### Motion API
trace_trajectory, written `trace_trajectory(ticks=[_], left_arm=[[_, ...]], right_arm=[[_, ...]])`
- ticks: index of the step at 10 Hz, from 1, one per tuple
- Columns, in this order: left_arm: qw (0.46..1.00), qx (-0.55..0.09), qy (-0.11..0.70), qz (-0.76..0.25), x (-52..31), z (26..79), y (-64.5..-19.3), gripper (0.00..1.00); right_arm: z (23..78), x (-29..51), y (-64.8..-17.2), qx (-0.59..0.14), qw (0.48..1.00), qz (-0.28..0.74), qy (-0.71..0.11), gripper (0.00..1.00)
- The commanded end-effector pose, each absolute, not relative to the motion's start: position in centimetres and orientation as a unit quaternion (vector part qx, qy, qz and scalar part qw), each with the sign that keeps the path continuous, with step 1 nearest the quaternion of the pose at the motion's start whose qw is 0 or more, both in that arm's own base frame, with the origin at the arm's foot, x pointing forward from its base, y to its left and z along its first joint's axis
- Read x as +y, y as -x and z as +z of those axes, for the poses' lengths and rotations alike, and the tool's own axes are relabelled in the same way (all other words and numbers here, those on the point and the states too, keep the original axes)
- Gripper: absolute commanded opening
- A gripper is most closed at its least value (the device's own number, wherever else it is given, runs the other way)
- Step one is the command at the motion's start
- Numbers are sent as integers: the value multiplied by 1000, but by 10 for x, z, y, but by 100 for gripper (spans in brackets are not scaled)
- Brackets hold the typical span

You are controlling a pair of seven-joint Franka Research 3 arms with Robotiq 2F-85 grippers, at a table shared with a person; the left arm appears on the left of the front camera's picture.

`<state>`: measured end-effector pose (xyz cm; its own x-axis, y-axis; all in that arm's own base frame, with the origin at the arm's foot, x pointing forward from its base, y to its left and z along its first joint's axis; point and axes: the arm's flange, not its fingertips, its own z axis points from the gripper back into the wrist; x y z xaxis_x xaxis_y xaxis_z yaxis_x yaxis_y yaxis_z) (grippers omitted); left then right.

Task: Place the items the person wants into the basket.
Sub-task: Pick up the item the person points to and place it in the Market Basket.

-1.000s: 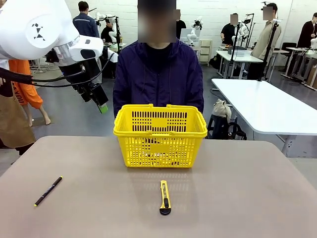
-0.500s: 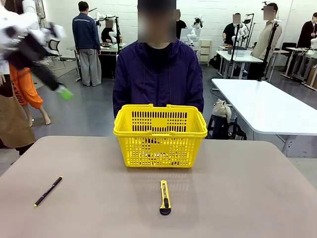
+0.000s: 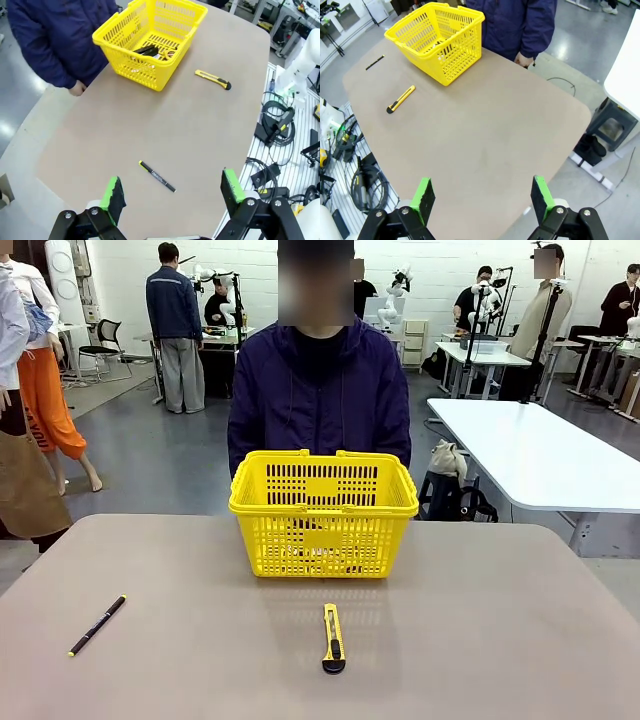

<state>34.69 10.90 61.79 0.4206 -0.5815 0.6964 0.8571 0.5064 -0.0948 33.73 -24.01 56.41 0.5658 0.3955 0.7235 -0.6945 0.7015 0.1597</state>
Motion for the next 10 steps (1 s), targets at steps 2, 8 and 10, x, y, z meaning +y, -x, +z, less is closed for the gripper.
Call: trace_trajectory(ticks=[2, 8, 10], left_arm=[[811, -320, 201, -447, 111, 608, -313, 100], [816, -319, 207, -436, 126, 587, -322, 100], [816, -320, 213, -432, 122, 602, -311, 100]], right_arm=[[563, -240, -339, -354, 849, 322, -226, 100], [563, -240, -339, -354, 849, 322, -226, 100], [563, -240, -339, -354, 849, 322, -226, 100]])
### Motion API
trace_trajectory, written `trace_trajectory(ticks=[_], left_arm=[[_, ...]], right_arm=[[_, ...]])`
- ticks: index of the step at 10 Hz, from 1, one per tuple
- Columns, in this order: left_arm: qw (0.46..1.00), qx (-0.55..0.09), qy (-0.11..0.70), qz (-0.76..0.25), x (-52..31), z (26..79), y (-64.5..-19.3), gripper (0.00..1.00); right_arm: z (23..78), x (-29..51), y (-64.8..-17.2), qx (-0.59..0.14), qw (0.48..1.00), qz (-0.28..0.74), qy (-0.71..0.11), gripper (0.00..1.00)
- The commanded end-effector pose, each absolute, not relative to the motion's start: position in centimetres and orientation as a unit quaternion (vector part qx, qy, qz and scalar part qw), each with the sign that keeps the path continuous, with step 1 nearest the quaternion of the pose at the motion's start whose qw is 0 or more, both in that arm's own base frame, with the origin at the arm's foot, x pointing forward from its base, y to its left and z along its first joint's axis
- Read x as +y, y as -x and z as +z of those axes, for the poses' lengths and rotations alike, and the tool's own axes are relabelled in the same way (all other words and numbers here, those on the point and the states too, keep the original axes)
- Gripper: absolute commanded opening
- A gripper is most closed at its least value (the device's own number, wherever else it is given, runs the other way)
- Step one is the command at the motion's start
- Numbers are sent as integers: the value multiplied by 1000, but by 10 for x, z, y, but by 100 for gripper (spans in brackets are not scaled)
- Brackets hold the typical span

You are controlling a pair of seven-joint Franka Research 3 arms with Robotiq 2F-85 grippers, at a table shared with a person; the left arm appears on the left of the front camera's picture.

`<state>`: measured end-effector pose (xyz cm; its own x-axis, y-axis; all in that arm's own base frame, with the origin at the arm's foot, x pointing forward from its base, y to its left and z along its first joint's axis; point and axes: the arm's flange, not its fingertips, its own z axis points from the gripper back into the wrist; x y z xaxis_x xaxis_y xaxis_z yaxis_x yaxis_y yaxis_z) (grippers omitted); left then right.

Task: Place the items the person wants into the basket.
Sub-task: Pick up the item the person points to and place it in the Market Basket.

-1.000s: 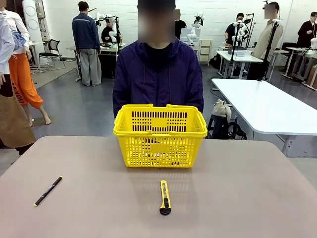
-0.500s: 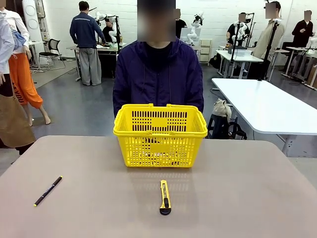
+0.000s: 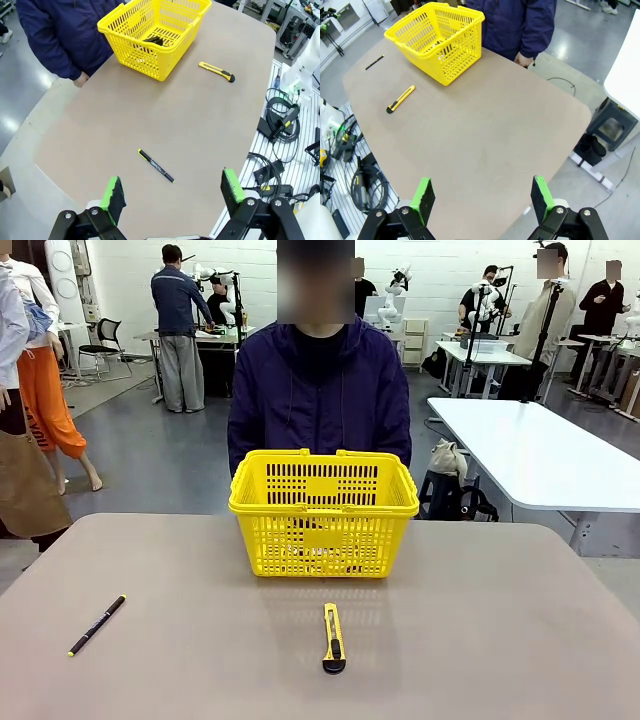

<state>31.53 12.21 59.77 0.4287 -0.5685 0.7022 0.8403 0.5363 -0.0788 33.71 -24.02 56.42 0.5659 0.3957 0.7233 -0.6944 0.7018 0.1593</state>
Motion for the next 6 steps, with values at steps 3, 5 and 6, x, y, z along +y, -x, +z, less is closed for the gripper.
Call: trace_trajectory(ticks=[3, 5, 6], left_arm=[[816, -320, 213, -432, 122, 602, -311, 100], [816, -320, 213, -432, 122, 602, -311, 100], [816, -320, 213, -432, 122, 602, -311, 100]], right_arm=[[563, -240, -339, -354, 849, 322, -226, 100], [563, -240, -339, -354, 849, 322, -226, 100], [563, -240, -339, -354, 849, 322, -226, 100]])
